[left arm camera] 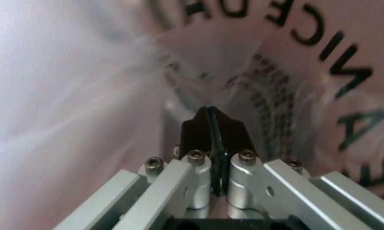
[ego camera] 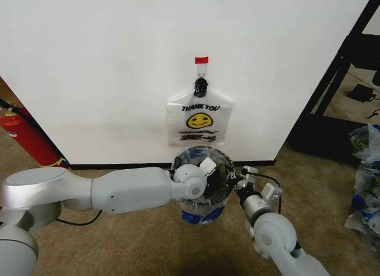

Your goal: Pick up the garbage bag from the wall and place it over the trash bin.

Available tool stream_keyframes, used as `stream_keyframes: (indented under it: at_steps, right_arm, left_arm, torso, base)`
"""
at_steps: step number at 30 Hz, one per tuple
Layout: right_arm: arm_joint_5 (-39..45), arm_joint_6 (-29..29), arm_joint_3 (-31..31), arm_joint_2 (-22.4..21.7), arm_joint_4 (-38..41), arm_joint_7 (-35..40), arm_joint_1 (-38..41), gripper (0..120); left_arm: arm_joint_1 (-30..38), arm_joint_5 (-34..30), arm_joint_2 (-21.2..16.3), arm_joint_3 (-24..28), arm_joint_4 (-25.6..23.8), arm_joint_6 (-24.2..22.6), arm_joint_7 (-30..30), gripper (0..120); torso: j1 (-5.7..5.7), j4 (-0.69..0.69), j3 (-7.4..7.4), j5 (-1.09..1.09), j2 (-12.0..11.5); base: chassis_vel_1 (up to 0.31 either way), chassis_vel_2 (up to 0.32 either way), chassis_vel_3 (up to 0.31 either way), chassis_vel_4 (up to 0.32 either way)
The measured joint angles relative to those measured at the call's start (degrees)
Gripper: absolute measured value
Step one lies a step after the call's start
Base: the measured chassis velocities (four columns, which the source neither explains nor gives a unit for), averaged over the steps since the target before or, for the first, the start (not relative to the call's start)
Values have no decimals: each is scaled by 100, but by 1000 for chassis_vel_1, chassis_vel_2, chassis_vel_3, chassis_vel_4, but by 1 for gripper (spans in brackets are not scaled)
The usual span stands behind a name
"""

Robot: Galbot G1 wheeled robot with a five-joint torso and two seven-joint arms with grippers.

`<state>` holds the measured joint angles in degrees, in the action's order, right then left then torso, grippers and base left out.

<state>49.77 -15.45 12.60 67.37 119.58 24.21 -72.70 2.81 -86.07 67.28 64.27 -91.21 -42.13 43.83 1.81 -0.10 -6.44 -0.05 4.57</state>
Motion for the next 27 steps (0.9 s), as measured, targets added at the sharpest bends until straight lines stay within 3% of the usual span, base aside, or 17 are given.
stream_keyframes:
  at_steps: [5,18,24,27]
  right_arm:
    - [0,-1,-7,-33,129,2,-24,1]
    - [-87,-4,-36,-26,224,-31,-153,1]
    - [-106,21,-36,18,54,-41,-97,1]
    - [-165,85,-34,123,-198,-43,14,1]
  left_arm:
    - [-4,-12,240,256,264,0,3,0]
    - [-139,14,407,302,581,1,-21,0]
    - [-176,10,269,135,307,0,-10,0]
    - [-160,-36,67,-105,-132,0,2,0]
  torso:
    - [0,2,0,1,0]
    - [0,2,0,0,0]
    - [0,1,0,-1,0]
    - [0,1,0,-1,0]
  base:
    - [0,0,0,0]
    - [0,0,0,0]
    - [0,0,0,0]
    - [0,0,0,0]
